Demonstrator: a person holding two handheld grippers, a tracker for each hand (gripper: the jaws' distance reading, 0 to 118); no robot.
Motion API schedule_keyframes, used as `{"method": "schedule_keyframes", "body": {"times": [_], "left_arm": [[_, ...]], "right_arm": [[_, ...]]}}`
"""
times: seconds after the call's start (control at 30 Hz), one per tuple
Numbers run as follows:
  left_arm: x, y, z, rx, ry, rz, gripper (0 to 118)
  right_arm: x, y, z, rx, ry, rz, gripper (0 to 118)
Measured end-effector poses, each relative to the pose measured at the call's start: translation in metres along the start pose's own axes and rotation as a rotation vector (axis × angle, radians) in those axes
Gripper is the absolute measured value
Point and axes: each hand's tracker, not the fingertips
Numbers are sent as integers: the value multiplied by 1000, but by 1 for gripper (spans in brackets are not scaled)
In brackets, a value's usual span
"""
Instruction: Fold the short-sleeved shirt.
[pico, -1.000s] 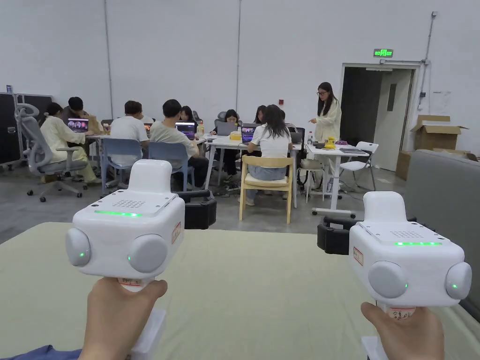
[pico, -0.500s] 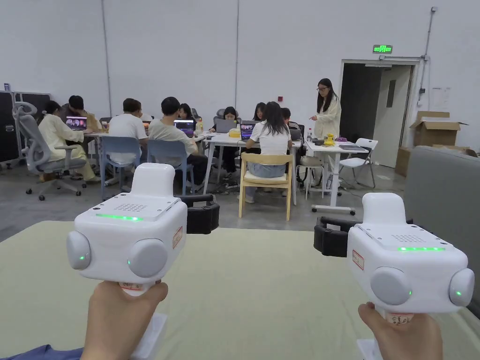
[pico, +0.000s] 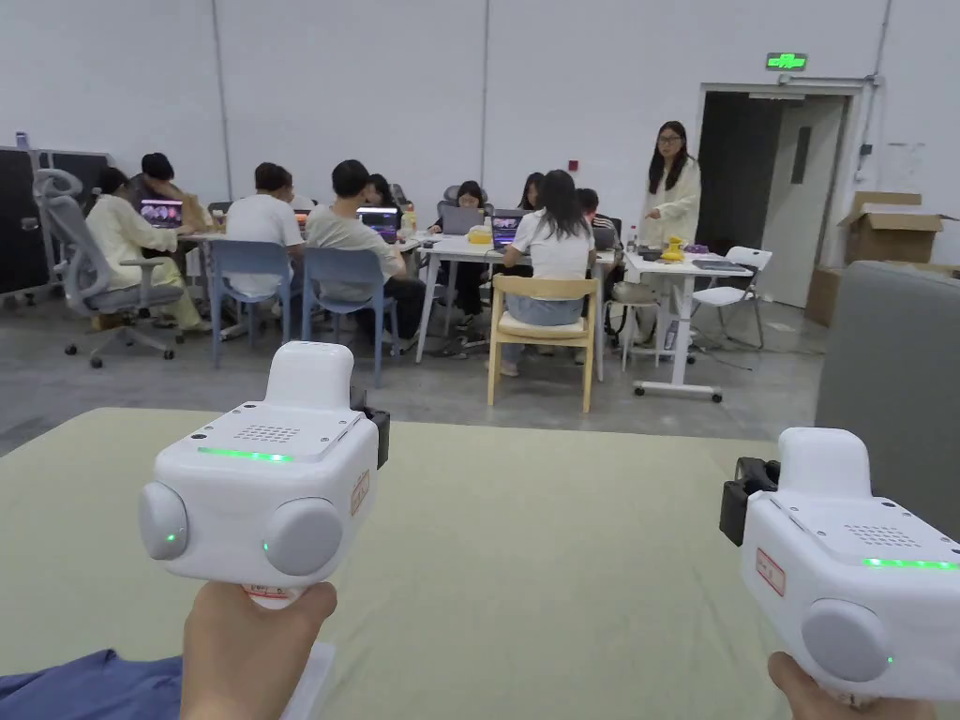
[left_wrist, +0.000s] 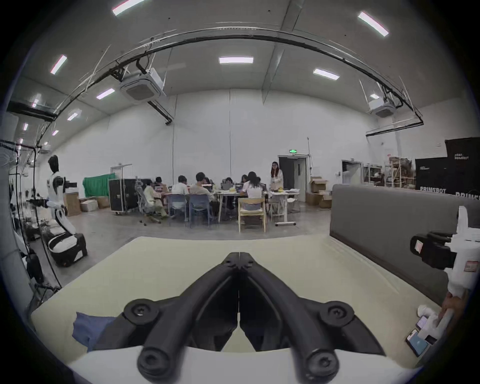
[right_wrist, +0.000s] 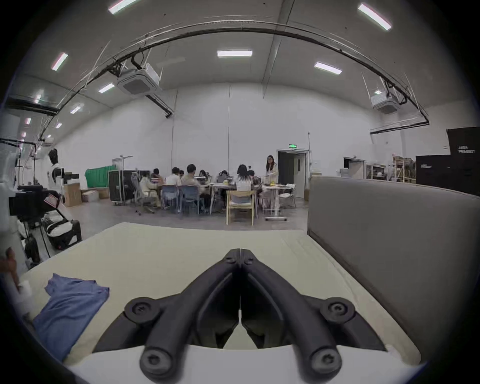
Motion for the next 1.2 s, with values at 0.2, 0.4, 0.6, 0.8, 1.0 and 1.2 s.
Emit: {"method": "schedule_keyframes", "body": {"times": [0.2,0.4,0.6,0.8,1.0,1.2], "left_arm": [[-92,-22,43,-59,191,30,0],[-208,-35,135,-104,509,32,0],[-266,-54,197,-170,639,5,0],[-295,-95,172,-249,540,147,3],[-288,-192,49,-497,335,299,102],[-257,-299,-81,-750,219,226,102]], "right_arm": [[-81,-5,-10,-17,177,24,3],[-234,-11,-8,-51,463,-6,3],[-340,-22,9,-87,639,18,3],[-351,-36,-3,-113,647,21,3],[-321,-72,-48,-191,557,142,3],[-294,-126,-106,-326,497,219,3]]}}
